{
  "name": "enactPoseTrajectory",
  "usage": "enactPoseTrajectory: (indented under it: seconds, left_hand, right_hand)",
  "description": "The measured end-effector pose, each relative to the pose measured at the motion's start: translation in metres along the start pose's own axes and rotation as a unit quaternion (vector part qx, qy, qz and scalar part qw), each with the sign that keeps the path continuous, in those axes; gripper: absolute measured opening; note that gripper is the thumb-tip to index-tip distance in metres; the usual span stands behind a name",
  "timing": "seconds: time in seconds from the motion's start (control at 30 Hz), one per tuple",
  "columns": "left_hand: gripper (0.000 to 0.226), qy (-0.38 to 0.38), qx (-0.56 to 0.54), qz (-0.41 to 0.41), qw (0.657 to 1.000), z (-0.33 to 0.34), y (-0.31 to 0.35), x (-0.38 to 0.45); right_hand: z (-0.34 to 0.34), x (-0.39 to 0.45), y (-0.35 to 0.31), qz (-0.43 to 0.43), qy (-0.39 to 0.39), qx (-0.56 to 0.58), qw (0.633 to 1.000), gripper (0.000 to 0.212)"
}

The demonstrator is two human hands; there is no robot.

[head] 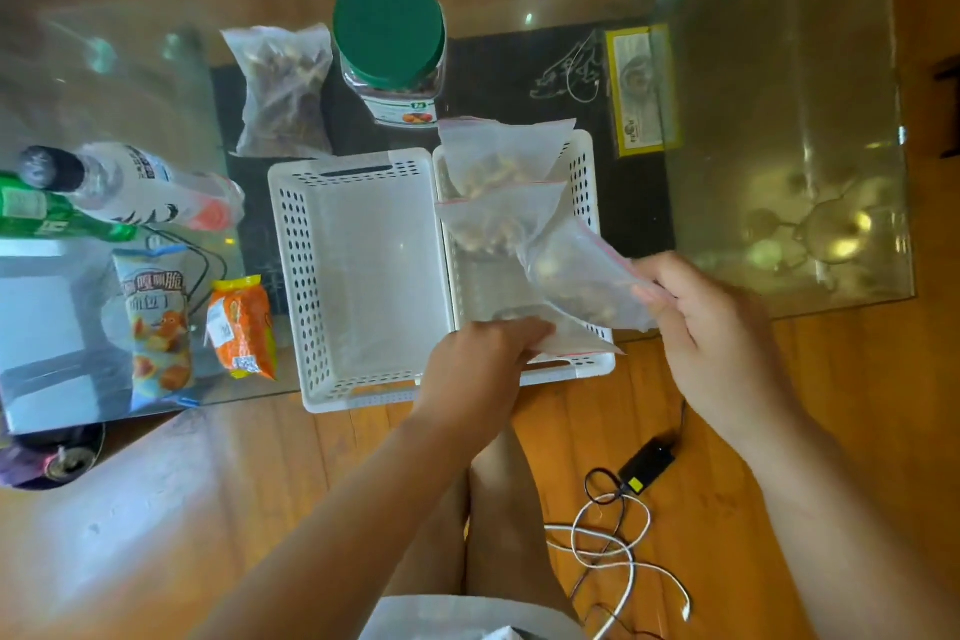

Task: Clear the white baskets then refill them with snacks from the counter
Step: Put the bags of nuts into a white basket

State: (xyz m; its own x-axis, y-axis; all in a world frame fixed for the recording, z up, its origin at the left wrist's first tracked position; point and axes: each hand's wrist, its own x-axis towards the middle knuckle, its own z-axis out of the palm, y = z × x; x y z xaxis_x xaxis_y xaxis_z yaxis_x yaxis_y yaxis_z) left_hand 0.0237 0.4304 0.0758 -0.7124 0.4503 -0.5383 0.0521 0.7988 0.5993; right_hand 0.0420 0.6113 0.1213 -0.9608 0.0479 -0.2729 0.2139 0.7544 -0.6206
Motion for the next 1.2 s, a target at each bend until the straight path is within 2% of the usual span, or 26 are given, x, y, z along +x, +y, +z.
enactPoseTrajectory:
  seconds: [0.13,0.23,0.4,0.6,0.67,0.77,0.93,1.03,1.1,1.2]
  left_hand:
    - [0.029,-0.031,0.005,-0.013,0.999,0.02,-0.012,0.005]
    - [0.029,-0.067,0.012,-0.03,0.997,0.031,-0.019,0.009]
    - [0.033,-0.081,0.014,-0.035,0.996,0.035,-0.023,0.012]
    - [0.03,-0.086,0.005,-0.038,0.996,0.028,-0.025,0.017]
    - [0.029,-0.069,0.012,-0.037,0.997,0.023,-0.026,0.02]
    - [0.029,-0.034,0.017,-0.042,0.998,0.016,-0.027,0.029]
    - [0.027,0.01,0.042,-0.08,0.996,0.007,-0.031,0.048]
    - [0.024,0.019,0.048,-0.085,0.995,0.004,-0.03,0.056]
    - [0.021,0.024,0.048,-0.09,0.995,0.001,-0.03,0.057]
    - [0.018,0.042,0.032,-0.092,0.994,-0.008,-0.033,0.054]
  right_hand:
    - [0.028,0.016,0.007,-0.016,-0.101,-0.046,0.994,0.027]
    - [0.051,0.027,0.011,-0.016,-0.16,-0.065,0.985,0.022]
    - [0.08,0.043,0.018,-0.053,-0.174,-0.09,0.979,0.015]
    - [0.092,0.066,0.022,-0.02,-0.206,-0.05,0.977,0.014]
    - [0.094,0.072,0.023,-0.019,-0.187,-0.043,0.981,0.017]
    - [0.092,0.077,0.026,-0.01,-0.105,-0.031,0.994,0.023]
    - [0.082,0.059,0.026,0.045,0.005,0.061,0.997,0.03]
    - [0.083,0.032,0.02,0.027,0.08,0.039,0.996,0.033]
    - [0.089,0.016,0.016,-0.008,0.091,-0.013,0.996,0.036]
    - [0.105,0.007,0.012,-0.056,0.034,-0.108,0.992,0.058]
